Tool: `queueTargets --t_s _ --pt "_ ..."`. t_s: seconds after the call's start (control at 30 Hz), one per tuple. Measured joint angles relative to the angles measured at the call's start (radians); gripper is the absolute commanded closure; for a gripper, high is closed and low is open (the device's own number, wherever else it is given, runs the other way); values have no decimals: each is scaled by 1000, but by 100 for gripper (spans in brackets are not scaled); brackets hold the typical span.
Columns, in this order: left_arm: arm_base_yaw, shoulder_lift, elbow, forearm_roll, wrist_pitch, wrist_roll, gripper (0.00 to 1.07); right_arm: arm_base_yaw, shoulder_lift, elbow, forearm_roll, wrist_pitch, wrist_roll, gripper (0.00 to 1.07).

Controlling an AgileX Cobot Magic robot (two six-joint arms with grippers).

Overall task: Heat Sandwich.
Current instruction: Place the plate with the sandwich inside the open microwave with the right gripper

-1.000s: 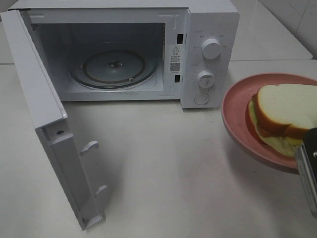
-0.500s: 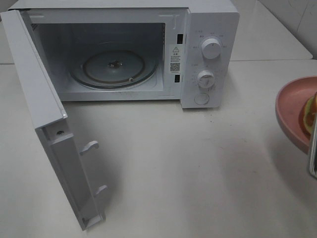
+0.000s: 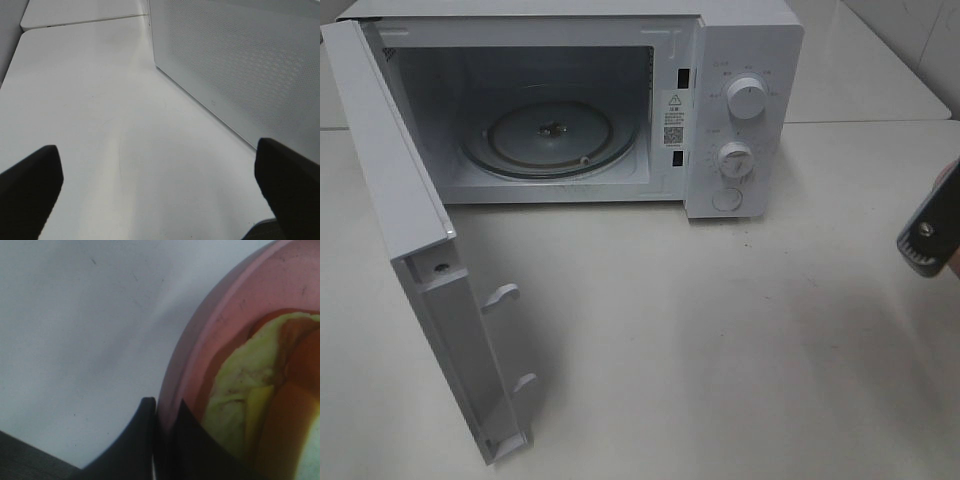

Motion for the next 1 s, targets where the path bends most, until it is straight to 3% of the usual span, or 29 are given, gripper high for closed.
queueTargets --t_s 0.43,1.0 --pt "0 0 0 0 0 0 5 -27 273 -152 -38 -1 231 107" --pt "0 0 0 0 0 0 5 -263 491 -203 -72 -86 426 107"
